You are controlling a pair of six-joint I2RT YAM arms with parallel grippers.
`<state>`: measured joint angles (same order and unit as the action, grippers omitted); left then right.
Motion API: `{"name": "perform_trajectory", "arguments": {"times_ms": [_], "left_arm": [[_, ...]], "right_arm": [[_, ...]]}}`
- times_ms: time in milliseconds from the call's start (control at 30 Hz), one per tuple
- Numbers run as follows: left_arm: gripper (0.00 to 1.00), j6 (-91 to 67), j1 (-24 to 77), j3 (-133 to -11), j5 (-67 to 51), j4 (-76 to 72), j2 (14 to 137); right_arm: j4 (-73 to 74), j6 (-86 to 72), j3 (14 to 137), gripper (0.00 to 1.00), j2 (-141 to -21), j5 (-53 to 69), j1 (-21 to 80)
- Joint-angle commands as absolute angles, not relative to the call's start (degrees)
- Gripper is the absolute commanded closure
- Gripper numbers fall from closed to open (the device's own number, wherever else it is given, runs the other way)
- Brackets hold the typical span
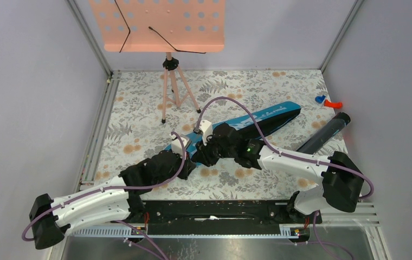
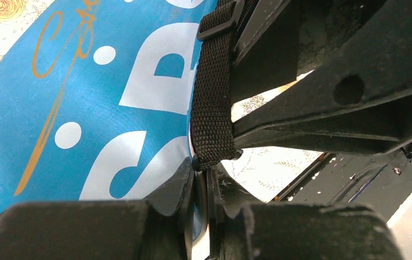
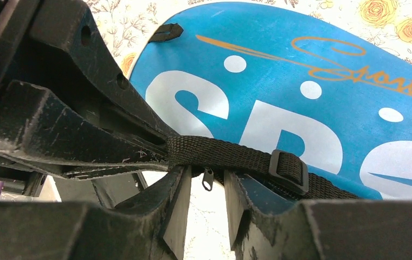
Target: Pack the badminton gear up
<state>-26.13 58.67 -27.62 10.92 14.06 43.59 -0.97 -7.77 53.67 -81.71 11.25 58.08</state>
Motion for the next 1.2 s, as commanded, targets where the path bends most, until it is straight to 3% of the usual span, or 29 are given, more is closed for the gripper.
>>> {"name": "perform_trajectory", "arguments": {"times_ms": [0,67,233,733,1167], "left_arm": [[1.0,-26.28,58.8,-32.14,9.32,4.07,42.94],[1.0,-26.28,58.84,-32.31,9.43,4.19,42.74],[1.0,-26.27,58.8,-32.81,10.59,4.39,42.58],[1.0,-29.64,58.8,-36.27,29.47,18.21,39.41],[1.0,-26.63,58.8,-33.9,34.0,20.23,33.46]], "right_arm": [[2.21,-5.66,56.43,0.67,-83.34,11.98,59.33],[2.97,-5.27,56.98,0.71,-83.7,10.14,59.42],[4.96,-3.96,57.53,0.99,-84.13,7.92,59.42],[22.74,0.96,61.45,1.0,-83.14,-24.09,58.61],[36.25,6.57,66.16,1.0,-86.29,-29.26,52.61]]}}
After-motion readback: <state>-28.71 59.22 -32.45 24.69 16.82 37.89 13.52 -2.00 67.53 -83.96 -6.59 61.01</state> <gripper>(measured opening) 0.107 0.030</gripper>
